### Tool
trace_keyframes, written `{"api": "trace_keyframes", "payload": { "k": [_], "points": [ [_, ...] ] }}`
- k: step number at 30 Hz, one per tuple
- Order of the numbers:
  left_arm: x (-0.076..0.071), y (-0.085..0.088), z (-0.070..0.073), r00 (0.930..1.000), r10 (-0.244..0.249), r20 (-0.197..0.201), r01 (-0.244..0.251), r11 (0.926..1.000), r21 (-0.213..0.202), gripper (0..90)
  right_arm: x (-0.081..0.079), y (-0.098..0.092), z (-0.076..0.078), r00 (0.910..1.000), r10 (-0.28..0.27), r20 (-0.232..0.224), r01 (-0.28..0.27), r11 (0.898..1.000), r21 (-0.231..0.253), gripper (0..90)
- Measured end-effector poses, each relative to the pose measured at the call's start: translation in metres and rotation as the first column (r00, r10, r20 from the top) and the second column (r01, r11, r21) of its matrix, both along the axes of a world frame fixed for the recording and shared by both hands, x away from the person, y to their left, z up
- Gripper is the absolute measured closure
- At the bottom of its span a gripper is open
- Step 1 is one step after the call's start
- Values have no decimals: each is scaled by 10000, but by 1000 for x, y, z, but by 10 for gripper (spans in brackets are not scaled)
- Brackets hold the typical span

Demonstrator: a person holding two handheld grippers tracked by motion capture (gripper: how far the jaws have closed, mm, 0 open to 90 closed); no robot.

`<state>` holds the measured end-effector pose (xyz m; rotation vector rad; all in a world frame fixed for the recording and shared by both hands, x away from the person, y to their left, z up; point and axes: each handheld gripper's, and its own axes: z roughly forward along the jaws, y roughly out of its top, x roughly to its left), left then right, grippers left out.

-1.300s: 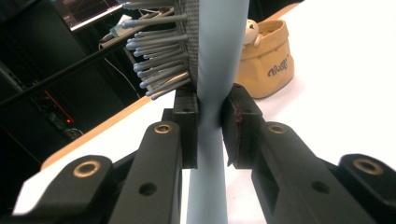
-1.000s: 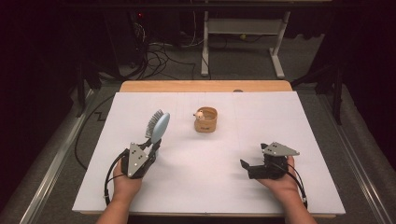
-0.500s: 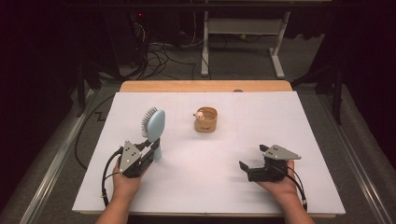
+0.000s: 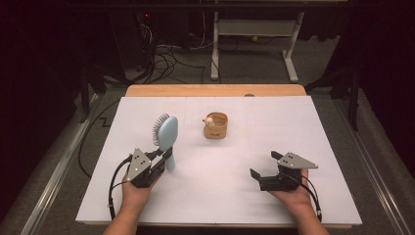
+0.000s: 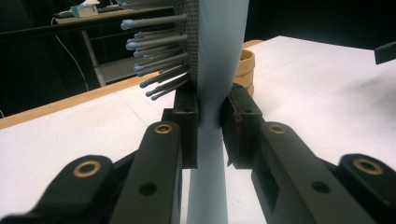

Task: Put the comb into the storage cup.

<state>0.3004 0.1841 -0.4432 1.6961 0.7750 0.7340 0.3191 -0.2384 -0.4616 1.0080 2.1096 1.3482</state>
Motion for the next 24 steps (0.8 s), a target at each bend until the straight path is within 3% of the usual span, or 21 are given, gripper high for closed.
{"api": "trace_keyframes", "payload": {
  "k": [10, 24],
  "points": [
    [-2, -6, 1, 9998, -210, 44, 209, 9998, 38, 775, 0, 6, -1, 9998, 192, -84, -192, 9998, -73, 2],
    [-4, -15, 1, 9980, -630, 55, 631, 9977, -235, 775, 0, 12, -1, 9995, 223, -213, -224, 9997, -43, 2]
  ]
}}
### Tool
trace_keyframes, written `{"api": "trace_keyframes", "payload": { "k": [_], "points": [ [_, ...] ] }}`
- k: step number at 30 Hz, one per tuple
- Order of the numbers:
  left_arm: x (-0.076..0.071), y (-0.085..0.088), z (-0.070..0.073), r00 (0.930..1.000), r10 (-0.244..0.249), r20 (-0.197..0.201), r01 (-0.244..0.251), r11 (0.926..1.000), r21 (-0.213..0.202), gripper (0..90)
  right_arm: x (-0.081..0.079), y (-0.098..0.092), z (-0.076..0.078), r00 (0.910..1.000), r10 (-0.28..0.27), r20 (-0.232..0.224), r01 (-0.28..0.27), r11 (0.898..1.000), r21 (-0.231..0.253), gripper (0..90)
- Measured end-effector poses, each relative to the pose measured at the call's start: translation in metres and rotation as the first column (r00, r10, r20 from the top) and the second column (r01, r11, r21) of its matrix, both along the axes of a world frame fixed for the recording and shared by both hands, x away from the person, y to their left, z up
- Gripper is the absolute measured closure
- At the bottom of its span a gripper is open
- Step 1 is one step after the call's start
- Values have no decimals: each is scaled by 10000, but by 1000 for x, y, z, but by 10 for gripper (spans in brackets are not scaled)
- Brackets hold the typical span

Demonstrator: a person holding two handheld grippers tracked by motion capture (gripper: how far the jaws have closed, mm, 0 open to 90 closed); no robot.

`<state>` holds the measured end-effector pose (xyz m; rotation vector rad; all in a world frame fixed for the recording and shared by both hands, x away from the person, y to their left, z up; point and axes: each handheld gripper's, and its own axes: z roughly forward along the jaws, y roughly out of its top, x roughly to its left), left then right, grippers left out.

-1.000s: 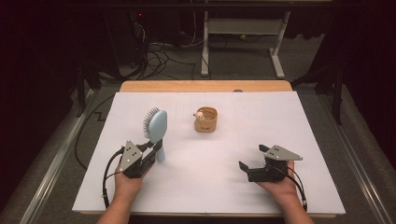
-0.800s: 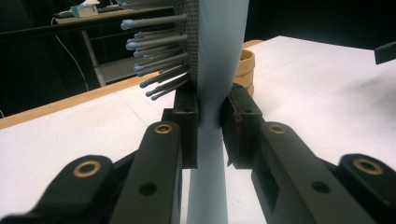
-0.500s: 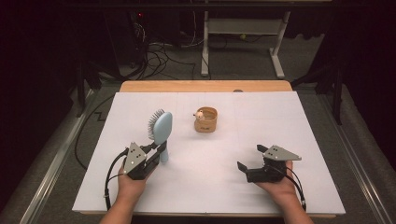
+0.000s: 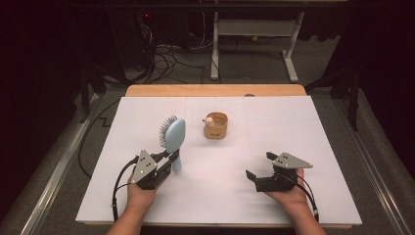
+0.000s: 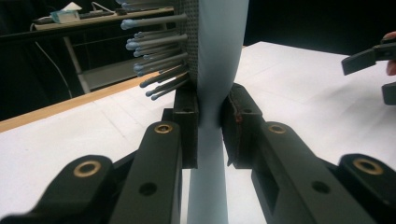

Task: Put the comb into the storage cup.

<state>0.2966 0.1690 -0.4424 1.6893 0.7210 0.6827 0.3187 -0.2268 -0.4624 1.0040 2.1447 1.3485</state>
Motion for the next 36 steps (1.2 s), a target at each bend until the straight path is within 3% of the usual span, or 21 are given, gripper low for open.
{"api": "trace_keyframes", "payload": {
  "k": [11, 17, 23, 30, 36],
  "points": [
    [-3, -13, -2, 9997, -226, 80, 224, 9994, 252, 775, -2, 21, 10, 9985, 530, 96, -534, 9975, 458, 2],
    [-1, -15, 0, 9997, -195, 142, 192, 9995, 238, 775, 0, 31, 17, 9970, 754, 142, -759, 9965, 361, 1],
    [-1, -19, 5, 9997, -168, 184, 158, 9983, 553, 775, 1, 39, 28, 9959, 829, 351, -844, 9954, 453, 1],
    [3, -26, 10, 9995, -49, 318, 37, 9993, 382, 776, 3, 48, 40, 9943, 916, 550, -950, 9934, 639, 1],
    [6, -34, 7, 9995, -77, 307, 72, 9998, 190, 775, 6, 61, 50, 9922, 1073, 635, -1123, 9903, 815, 1]
  ]
}}
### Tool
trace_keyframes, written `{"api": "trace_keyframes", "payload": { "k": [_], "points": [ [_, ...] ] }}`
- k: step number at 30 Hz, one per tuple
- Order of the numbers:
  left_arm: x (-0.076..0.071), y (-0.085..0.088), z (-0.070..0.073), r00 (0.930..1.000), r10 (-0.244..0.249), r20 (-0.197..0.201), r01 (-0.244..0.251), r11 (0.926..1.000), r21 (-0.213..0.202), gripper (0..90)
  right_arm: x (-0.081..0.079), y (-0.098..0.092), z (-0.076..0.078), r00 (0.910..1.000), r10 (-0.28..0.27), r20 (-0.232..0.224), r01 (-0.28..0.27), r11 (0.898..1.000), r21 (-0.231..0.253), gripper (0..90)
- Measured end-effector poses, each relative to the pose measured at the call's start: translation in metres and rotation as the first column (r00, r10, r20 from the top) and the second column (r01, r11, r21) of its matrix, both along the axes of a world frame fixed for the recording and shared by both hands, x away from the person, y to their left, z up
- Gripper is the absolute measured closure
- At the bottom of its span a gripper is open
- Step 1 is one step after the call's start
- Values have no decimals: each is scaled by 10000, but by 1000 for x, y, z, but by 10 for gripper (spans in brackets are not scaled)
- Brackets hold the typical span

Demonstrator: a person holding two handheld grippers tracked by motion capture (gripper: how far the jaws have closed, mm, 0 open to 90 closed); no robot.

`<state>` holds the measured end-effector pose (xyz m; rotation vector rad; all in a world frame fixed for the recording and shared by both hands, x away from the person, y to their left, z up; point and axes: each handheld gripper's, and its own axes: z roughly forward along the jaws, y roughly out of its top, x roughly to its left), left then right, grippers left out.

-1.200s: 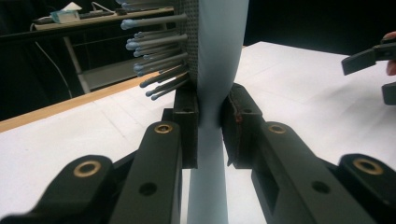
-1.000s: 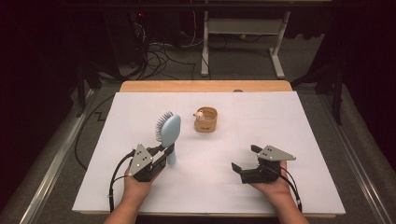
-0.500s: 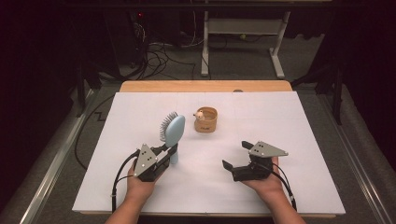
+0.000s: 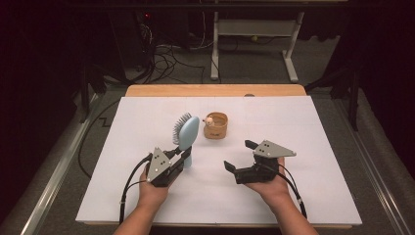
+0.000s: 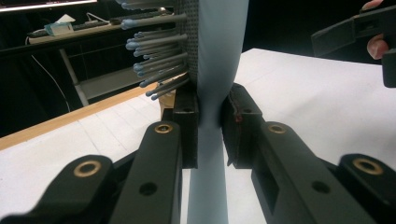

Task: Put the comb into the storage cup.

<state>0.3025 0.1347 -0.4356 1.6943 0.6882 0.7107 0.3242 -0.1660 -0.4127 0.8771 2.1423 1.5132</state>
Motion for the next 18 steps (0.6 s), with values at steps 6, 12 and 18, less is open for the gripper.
{"api": "trace_keyframes", "payload": {
  "k": [6, 12, 18],
  "points": [
    [-2, -9, -3, 9998, -146, 107, 144, 9997, 191, 776, 1, 12, 4, 9998, 181, 11, -181, 9997, 149, 2],
    [-3, -16, -5, 9998, -198, 90, 196, 9995, 234, 776, 1, 22, 8, 9995, 302, 134, -306, 9991, 310, 1],
    [-3, -20, -7, 9999, -112, 24, 111, 9992, 388, 776, 2, 30, 13, 9992, 340, 185, -348, 9986, 399, 2]
  ]
}}
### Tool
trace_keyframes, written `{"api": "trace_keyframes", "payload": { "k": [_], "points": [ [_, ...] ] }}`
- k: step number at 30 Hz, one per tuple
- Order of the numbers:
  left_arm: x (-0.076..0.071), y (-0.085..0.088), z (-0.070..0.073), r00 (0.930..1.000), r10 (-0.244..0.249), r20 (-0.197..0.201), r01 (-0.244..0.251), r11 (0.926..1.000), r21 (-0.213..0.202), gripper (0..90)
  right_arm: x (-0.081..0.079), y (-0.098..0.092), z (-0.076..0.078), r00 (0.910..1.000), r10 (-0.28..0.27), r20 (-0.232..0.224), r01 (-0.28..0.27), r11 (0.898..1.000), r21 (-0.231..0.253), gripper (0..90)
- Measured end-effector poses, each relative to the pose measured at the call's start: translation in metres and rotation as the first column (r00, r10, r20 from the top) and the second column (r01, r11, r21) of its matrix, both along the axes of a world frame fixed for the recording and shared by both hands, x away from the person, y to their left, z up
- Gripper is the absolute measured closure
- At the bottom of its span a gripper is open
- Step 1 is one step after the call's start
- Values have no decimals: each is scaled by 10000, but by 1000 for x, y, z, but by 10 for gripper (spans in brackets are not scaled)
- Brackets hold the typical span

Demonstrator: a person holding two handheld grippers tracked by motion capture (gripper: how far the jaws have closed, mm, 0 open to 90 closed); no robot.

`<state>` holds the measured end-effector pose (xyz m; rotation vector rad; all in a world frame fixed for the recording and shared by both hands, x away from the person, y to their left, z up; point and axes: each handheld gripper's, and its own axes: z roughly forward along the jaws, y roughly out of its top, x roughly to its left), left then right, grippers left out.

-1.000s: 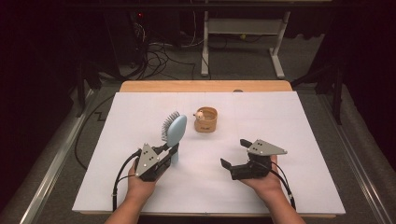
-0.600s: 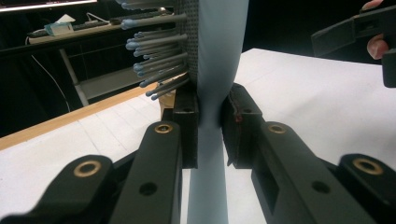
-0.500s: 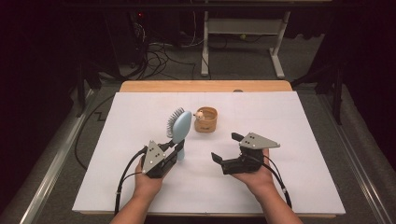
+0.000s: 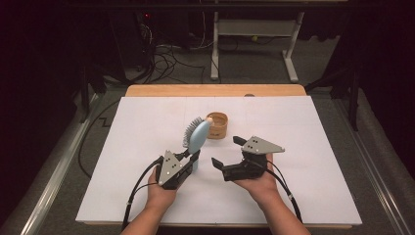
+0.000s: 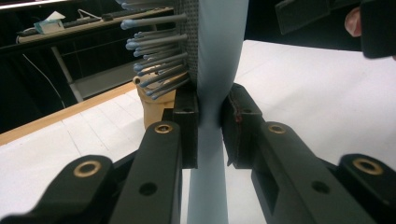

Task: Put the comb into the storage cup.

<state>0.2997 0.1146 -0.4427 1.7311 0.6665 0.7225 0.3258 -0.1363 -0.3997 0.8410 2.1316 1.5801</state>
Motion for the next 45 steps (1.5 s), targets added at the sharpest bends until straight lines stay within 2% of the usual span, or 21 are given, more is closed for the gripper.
{"api": "trace_keyframes", "payload": {
  "k": [6, 9, 24, 29, 33, 45],
  "points": [
    [-2, -4, 0, 9999, -103, 56, 104, 9999, -34, 776, -1, 8, 9, 9998, 121, 174, -122, 9999, 51, 2],
    [-3, -6, -1, 9999, -116, 77, 115, 9999, 85, 776, -2, 12, 12, 9992, 214, 326, -216, 9998, 50, 2],
    [-4, -9, -2, 9997, -237, 101, 234, 9994, 245, 776, -3, 25, 18, 9976, 481, 492, -499, 9981, 354, 2],
    [-4, -9, -2, 9998, -185, 119, 183, 9997, 129, 776, -3, 31, 20, 9965, 615, 564, -641, 9970, 443, 2],
    [-5, -9, -2, 9997, -203, 128, 200, 9996, 192, 776, -2, 36, 21, 9960, 644, 618, -672, 9968, 443, 2],
    [-7, -11, -1, 9995, -238, 226, 233, 9995, 222, 776, 5, 46, 22, 9974, 530, 489, -556, 9969, 548, 26]
  ]
}}
